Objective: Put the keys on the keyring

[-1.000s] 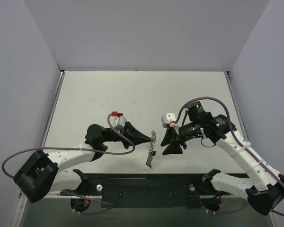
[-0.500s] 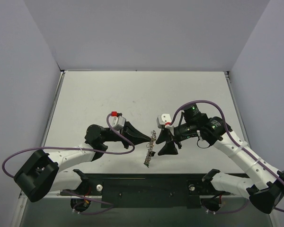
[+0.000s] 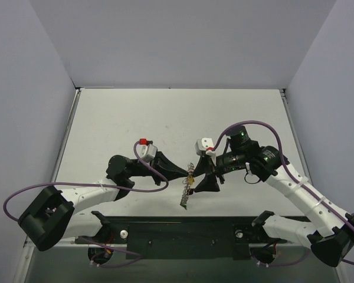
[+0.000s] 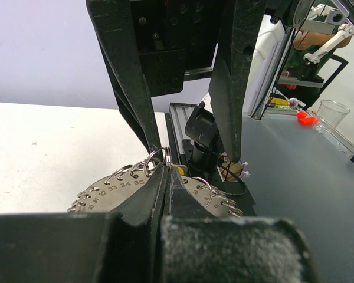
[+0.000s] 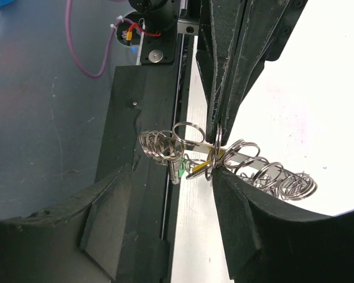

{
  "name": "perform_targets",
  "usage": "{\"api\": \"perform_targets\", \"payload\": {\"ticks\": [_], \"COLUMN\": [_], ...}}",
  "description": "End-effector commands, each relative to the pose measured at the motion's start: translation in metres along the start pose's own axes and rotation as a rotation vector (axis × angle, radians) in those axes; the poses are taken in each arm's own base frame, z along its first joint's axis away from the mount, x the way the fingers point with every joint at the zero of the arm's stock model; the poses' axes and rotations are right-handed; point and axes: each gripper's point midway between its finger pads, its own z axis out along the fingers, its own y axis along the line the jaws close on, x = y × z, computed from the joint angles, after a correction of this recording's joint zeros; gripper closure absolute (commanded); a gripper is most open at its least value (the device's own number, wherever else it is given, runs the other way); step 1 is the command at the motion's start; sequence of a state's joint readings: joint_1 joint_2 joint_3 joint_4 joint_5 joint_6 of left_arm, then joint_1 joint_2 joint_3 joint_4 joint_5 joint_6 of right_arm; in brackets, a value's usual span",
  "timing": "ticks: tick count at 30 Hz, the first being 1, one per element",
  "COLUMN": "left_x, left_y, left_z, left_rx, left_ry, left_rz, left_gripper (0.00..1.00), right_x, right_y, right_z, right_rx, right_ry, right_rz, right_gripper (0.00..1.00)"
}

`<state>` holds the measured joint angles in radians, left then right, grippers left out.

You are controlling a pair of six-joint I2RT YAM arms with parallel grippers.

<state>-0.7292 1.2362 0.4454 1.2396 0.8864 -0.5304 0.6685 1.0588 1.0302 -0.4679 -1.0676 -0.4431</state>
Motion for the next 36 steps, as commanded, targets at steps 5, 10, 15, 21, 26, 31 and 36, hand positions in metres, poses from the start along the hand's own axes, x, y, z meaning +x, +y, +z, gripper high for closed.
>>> {"api": "perform_targets", "payload": {"ticks": [5, 10, 15, 21, 26, 31, 36], "left_x": [-0.024, -0.022, -0.020, -0.020, -0.021, -0.022, -0.022], "left_y": [-0.002, -0.001, -0.001, -0.002, -0.002, -0.003, -0.004], "left_z": [0.004, 0.004, 0.004, 0.004, 0.004, 0.004, 0.004], "left_rx": [0.013, 0.013, 0.015, 0.019, 0.023, 0.026, 0.026], "left_ry": [-0.073, -0.066, -0.061, -0.061, -0.063, -0.066, -0.068], "left_rz": [0.084, 0.078, 0.073, 0.073, 0.074, 0.081, 0.077], "left_gripper": [1.00, 1.00, 1.00, 1.00, 1.00, 1.00, 1.00], "right_x": [-0.008, -0.019, -0.029, -0.019, -0.009, 0.002, 0.000], "right_y": [0.012, 0.009, 0.011, 0.015, 0.012, 0.010, 0.007], "right_z": [-0.015, -0.022, -0.023, -0.020, -0.014, -0.006, 0.000], "right_rx": [-0.024, 0.000, -0.003, -0.028, -0.017, -0.017, -0.010], "right_ry": [-0.042, -0.063, -0.089, -0.087, -0.063, -0.044, -0.050], "right_rz": [-0.019, -0.034, -0.029, 0.014, 0.047, 0.063, 0.071], "right_gripper": [0.48, 0.48, 0.48, 0.49, 0.50, 0.50, 0.50]}}
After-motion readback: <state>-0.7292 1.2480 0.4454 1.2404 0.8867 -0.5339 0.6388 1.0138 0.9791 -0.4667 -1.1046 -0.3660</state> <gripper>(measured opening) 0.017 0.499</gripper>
